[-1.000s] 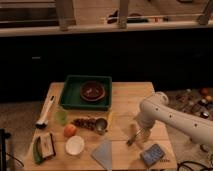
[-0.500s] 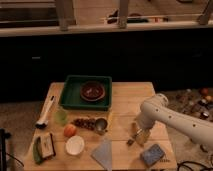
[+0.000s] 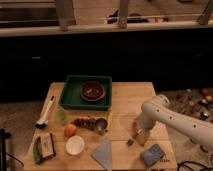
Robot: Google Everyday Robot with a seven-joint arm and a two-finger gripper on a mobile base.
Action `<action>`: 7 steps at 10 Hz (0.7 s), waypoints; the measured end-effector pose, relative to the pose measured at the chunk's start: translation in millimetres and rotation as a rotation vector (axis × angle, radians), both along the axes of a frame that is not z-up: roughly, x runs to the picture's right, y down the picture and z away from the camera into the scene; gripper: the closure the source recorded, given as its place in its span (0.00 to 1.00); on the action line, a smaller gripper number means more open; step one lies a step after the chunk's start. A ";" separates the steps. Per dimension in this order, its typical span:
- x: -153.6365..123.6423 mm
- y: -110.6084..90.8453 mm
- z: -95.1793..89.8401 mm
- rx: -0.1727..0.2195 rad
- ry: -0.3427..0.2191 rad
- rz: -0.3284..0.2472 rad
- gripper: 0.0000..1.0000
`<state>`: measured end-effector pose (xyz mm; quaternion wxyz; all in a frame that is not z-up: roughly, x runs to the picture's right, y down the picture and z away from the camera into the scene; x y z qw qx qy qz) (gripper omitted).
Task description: Place fork in metal cup
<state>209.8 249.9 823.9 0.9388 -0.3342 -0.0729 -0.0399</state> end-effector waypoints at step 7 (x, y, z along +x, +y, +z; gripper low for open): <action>-1.4 -1.6 2.7 0.007 0.005 0.018 0.20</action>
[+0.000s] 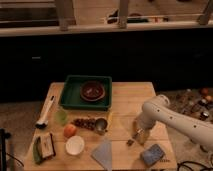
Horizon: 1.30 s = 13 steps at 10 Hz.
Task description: Place fork in metal cup
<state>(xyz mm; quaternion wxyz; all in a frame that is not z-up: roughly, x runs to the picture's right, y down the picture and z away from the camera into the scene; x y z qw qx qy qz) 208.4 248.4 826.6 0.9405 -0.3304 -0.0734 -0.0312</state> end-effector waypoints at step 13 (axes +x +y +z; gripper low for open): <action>-2.9 3.4 -4.0 -0.016 -0.076 0.005 1.00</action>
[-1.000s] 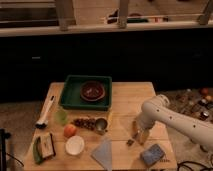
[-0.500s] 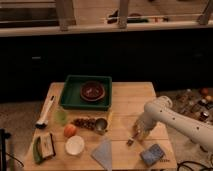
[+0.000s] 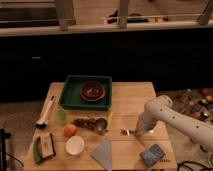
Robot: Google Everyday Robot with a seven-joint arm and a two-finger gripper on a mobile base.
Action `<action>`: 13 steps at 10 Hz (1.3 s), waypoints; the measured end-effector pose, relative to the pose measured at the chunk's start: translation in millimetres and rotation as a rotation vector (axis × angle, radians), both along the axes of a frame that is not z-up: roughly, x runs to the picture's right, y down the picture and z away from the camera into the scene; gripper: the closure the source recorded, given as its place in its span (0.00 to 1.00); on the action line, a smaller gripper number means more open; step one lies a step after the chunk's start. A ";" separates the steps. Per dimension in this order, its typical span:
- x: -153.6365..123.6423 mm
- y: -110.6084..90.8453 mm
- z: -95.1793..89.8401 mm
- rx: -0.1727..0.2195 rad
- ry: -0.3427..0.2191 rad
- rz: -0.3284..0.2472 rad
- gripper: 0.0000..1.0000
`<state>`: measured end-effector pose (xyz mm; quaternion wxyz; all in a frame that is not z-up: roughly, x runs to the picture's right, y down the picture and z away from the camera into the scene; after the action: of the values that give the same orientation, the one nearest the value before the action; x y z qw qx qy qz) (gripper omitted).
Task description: Place fork in metal cup
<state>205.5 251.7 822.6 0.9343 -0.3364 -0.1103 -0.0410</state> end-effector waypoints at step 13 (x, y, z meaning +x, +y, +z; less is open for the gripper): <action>0.4 -36.4 -15.5 -0.043 0.071 -0.074 1.00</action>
<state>206.0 215.3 807.1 0.9281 -0.3614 -0.0654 -0.0610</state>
